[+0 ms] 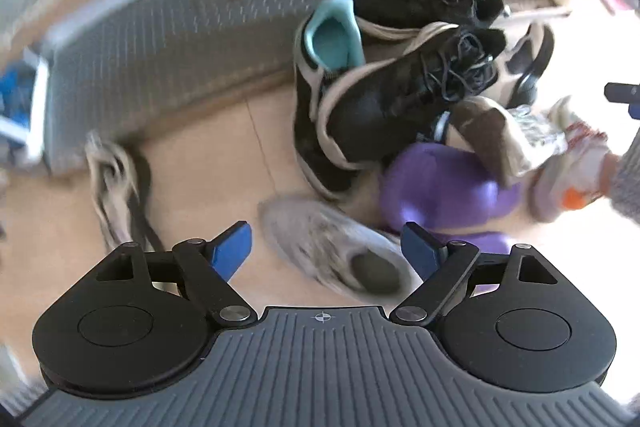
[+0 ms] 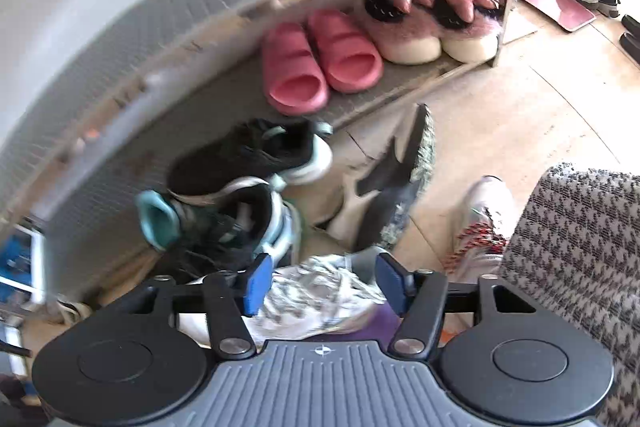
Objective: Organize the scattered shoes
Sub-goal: 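Grasp the black sneaker with camo sole from the pile with the right gripper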
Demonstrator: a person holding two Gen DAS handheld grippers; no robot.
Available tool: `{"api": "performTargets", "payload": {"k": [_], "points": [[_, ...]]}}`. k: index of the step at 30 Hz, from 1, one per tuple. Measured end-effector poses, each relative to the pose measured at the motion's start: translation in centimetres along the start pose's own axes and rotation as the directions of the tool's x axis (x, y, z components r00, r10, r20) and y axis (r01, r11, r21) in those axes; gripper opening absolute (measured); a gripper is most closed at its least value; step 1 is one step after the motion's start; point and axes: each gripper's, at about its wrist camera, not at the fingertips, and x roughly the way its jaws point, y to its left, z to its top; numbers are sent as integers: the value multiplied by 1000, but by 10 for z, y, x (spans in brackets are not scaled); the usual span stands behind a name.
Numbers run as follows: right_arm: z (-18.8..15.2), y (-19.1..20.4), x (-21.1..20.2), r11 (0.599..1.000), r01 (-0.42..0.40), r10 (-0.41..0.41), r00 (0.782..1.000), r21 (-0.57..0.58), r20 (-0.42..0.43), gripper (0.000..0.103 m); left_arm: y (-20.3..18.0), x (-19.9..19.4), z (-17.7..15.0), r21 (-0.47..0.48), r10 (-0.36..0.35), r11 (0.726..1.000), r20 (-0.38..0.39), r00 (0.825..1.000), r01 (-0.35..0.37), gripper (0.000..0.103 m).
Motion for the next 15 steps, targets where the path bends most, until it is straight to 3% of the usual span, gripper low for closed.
{"api": "performTargets", "payload": {"k": [6, 12, 15], "points": [[3, 1, 36, 1000, 7, -6, 995, 10, -96, 54, -2, 19, 10, -24, -61, 998, -50, 997, 59, 87], [15, 17, 62, 999, 25, -29, 991, -34, -130, 55, 1, 32, 17, -63, -9, 998, -78, 997, 4, 88], [35, 17, 89, 997, 71, -71, 989, -6, -127, 72, 6, 33, 20, -108, -25, 994, -87, 996, 16, 89]]}}
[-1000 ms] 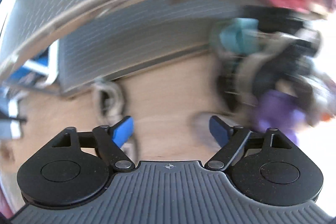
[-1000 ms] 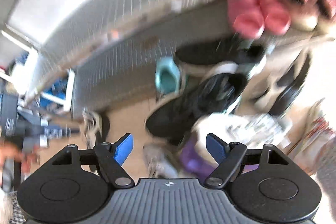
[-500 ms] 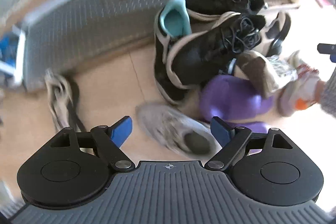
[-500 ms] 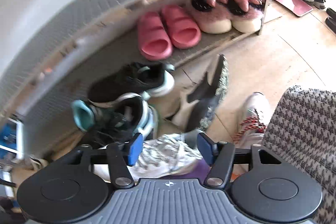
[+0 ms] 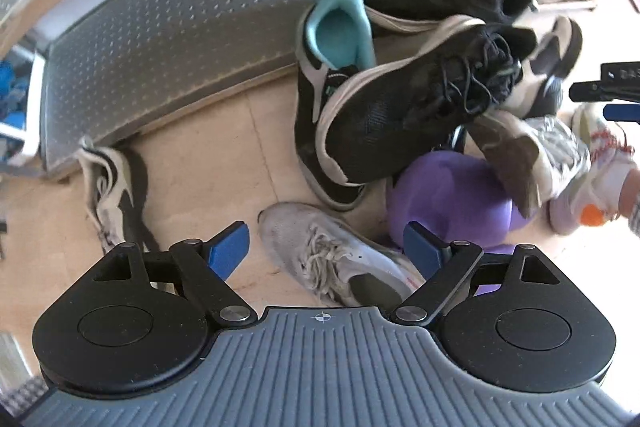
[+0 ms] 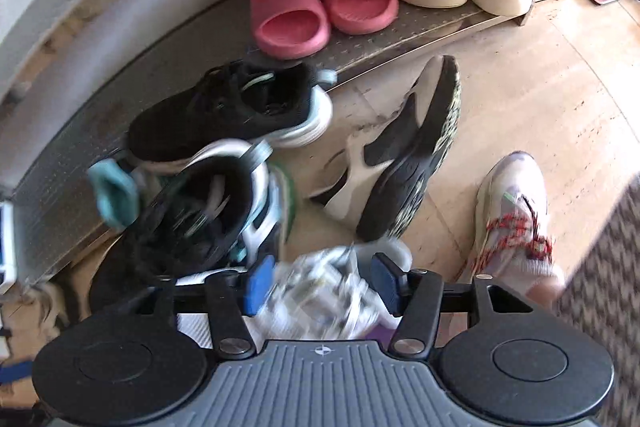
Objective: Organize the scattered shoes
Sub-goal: 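Grasp the black sneaker with camo sole from the pile with the right gripper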
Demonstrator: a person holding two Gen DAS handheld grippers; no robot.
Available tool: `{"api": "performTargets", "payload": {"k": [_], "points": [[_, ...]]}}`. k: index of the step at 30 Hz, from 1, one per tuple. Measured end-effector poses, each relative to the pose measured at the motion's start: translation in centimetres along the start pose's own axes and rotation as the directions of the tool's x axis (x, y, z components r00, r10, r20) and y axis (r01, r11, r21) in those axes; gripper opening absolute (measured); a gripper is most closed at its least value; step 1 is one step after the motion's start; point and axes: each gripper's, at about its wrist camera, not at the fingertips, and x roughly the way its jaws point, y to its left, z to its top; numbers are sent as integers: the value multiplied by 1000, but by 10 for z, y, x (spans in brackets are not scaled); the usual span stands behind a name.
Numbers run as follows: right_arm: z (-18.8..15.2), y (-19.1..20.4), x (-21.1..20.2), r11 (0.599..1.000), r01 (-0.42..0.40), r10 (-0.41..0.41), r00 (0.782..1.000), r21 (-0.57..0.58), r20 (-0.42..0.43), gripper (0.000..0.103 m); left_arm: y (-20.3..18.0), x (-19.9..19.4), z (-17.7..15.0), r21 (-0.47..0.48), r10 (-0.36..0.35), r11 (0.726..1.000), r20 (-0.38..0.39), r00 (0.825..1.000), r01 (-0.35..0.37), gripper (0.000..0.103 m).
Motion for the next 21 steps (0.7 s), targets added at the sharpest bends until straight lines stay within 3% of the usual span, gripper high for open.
{"api": "performTargets", "payload": {"k": [6, 12, 13, 14, 18, 19, 21], "points": [[40, -27, 68, 991, 60, -51, 996, 117, -80, 81, 6, 6, 0, -7, -9, 1000, -14, 1000, 9, 89], [60, -21, 122, 988, 112, -102, 991, 106, -90, 87, 26, 16, 2, -80, -10, 997, -53, 999, 6, 89], [62, -18, 130, 987, 124, -115, 989, 101, -90, 98, 29, 17, 3, -89, -10, 996, -57, 998, 5, 89], [63, -15, 138, 984, 157, -149, 985, 88, -92, 103, 31, 19, 4, -95, -10, 995, -61, 998, 4, 89], [61, -8, 168, 965, 257, -249, 958, 44, -142, 98, 34, 20, 7, -107, -15, 994, -68, 998, 7, 89], [58, -12, 176, 966, 256, -243, 950, 42, -195, 95, 34, 19, 8, -108, -18, 994, -64, 998, 11, 89], [51, -23, 175, 967, 228, -202, 957, 110, -208, 87, 36, 17, 8, -107, -17, 994, -56, 998, 11, 89]]}}
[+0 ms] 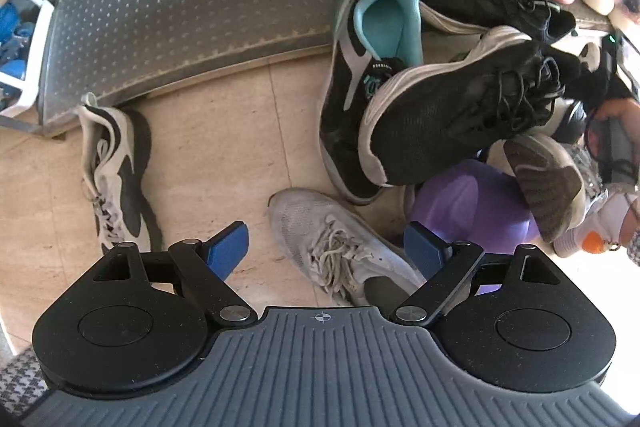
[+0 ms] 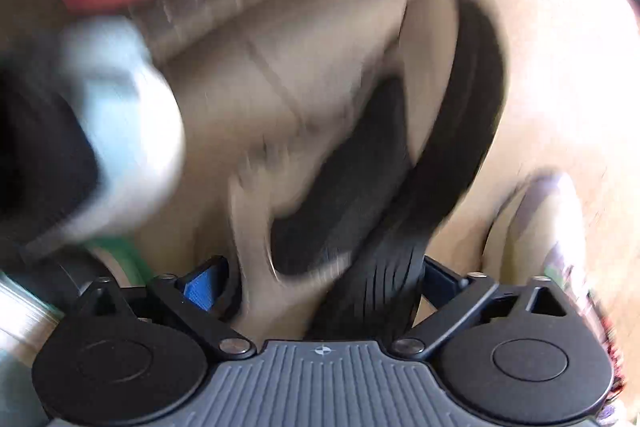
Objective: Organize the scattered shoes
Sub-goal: 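Grasp the black sneaker with camo sole from the pile with the right gripper, then carry the camo-soled sneaker with the right gripper and drop it on the floor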
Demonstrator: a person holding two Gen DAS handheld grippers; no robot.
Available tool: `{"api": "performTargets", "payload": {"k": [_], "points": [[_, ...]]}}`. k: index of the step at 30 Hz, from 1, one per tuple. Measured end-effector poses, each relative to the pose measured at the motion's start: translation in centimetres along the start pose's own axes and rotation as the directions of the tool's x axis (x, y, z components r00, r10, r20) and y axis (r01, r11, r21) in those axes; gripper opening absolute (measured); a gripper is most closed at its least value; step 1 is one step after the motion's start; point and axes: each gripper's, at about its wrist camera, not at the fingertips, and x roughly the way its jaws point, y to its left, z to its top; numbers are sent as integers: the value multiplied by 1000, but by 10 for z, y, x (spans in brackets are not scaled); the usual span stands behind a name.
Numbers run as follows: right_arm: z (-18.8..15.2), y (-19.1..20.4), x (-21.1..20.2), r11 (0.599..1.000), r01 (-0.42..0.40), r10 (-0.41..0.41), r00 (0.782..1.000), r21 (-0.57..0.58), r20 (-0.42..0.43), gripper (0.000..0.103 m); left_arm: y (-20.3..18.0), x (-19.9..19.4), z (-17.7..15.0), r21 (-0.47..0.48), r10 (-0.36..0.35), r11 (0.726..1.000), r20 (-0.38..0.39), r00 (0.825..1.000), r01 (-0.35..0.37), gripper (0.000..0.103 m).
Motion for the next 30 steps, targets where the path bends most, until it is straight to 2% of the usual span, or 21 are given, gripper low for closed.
{"api": "performTargets", "payload": {"k": [3, 5, 7, 9, 11, 12, 13, 17, 19, 20, 22, 23, 25, 28, 30], "points": [[-7, -21, -22, 994, -83, 78, 994, 74, 78, 82, 4, -5, -1, -8, 4, 1000, 18, 1000, -3, 89], [-10, -43, -56, 975, -170, 146, 976, 144, 164, 81, 9, -12, -3, -23, 0, 1000, 39, 999, 1, 89], [-11, -56, -83, 961, -211, 173, 963, 179, 207, 81, 14, -18, -5, -35, -1, 999, 61, 998, 3, 89], [-14, -73, -118, 930, -285, 225, 941, 233, 253, 81, 20, -25, -8, -48, -1, 999, 84, 996, 5, 89], [-27, -92, -168, 876, -394, 308, 902, 280, 304, 82, 31, -36, -13, -77, -1, 997, 114, 993, 10, 89], [-32, -95, -181, 864, -418, 330, 891, 281, 311, 82, 36, -41, -15, -91, -1, 996, 128, 992, 13, 89], [-53, -97, -218, 844, -479, 399, 862, 242, 313, 82, 41, -46, -18, -103, -1, 995, 142, 990, 16, 89], [-117, -72, -281, 846, -533, 514, 823, 16, 241, 83, 62, -59, -30, -132, 12, 991, 170, 985, 11, 89], [-146, -50, -290, 829, -556, 557, 812, -61, 175, 83, 75, -59, -37, -162, 16, 987, 165, 986, 11, 89], [-165, -31, -292, 807, -581, 590, 799, -105, 115, 83, 81, -59, -38, -180, 14, 984, 160, 987, 15, 89], [-179, -2, -288, 775, -617, 627, 778, -141, 41, 83, 96, -56, -42, -237, 1, 971, 150, 989, 35, 89], [-192, 33, -282, 742, -645, 654, 757, -181, -17, 83, 106, -54, -45, -271, -6, 961, 147, 989, 46, 89], [-202, 70, -275, 712, -667, 677, 735, -217, -40, 85, 119, -49, -49, -317, 3, 947, 147, 989, 44, 89], [-223, 125, -253, 714, -621, 627, 772, -323, -100, 87, 136, -34, -53, -349, 79, 937, 111, 991, -35, 89], [-227, 138, -247, 742, -574, 573, 811, -346, -118, 89, 142, -21, -55, -349, 112, 934, 75, 991, -79, 89]]}}
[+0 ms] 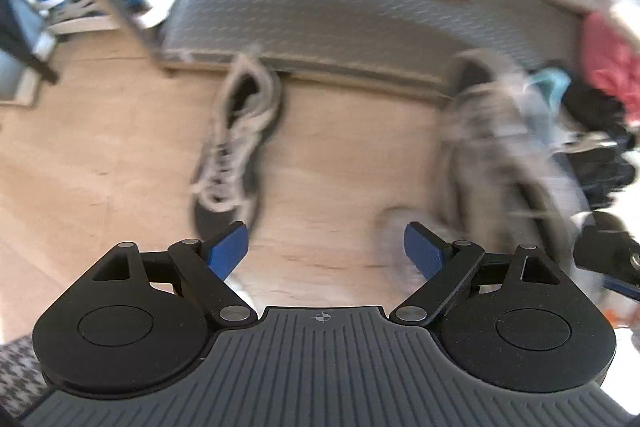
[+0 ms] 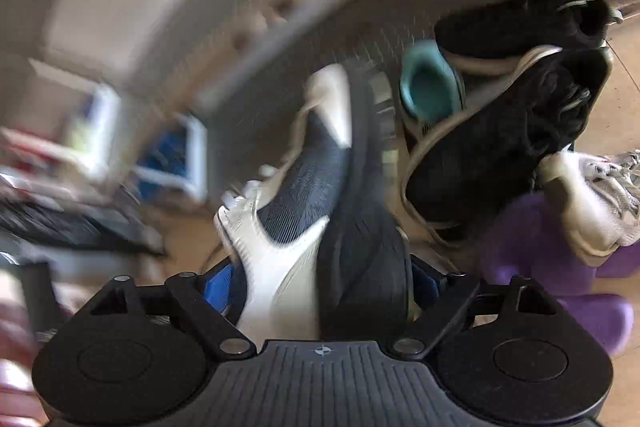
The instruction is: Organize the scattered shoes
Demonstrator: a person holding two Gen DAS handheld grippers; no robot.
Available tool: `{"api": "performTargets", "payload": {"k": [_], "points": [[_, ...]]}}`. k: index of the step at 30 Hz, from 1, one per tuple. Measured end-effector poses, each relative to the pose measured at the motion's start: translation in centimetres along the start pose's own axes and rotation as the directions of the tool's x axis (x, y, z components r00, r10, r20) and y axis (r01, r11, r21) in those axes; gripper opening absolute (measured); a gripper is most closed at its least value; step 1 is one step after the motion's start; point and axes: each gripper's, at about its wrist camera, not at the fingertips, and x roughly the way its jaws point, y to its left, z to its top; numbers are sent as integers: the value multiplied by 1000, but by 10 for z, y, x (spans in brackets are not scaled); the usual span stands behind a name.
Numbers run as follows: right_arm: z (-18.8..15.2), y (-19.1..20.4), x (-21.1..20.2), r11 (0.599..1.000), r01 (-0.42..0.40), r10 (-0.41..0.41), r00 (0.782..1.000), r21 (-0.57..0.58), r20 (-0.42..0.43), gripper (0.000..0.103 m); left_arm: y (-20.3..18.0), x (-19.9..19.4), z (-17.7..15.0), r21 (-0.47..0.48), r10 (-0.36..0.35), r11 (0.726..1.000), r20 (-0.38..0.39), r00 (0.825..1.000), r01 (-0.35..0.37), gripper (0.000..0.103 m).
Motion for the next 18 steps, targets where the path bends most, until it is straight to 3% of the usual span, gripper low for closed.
{"api": "performTargets", "payload": {"k": [2, 5, 10, 13, 15, 17, 18], "points": [[-7, -2, -1, 999, -39, 38, 998, -24, -43, 89, 1, 24, -1, 19, 22, 1000, -55, 998, -21, 89], [-11, -21, -11, 998, -37, 33, 996, -52, -79, 90, -4, 51, 0, 56, 36, 998, -114, 993, -29, 87], [-20, -51, -21, 991, 12, -22, 997, -133, -74, 90, -26, 75, 2, 224, -5, 974, -126, 992, 34, 61], [-18, -67, -5, 995, 15, -21, 998, -99, -66, 89, -30, 80, 6, 293, -17, 955, -128, 992, 54, 56], [-13, -76, -1, 998, -10, 5, 997, -68, -80, 89, -26, 81, 10, 311, -37, 948, -123, 992, 74, 56], [-10, -80, 2, 998, -24, 17, 995, -67, -93, 89, -17, 84, 14, 312, -58, 946, -118, 991, 92, 68], [-9, -81, 3, 997, -27, 20, 995, -74, -98, 89, -12, 88, 15, 308, -65, 946, -122, 990, 100, 82]]}}
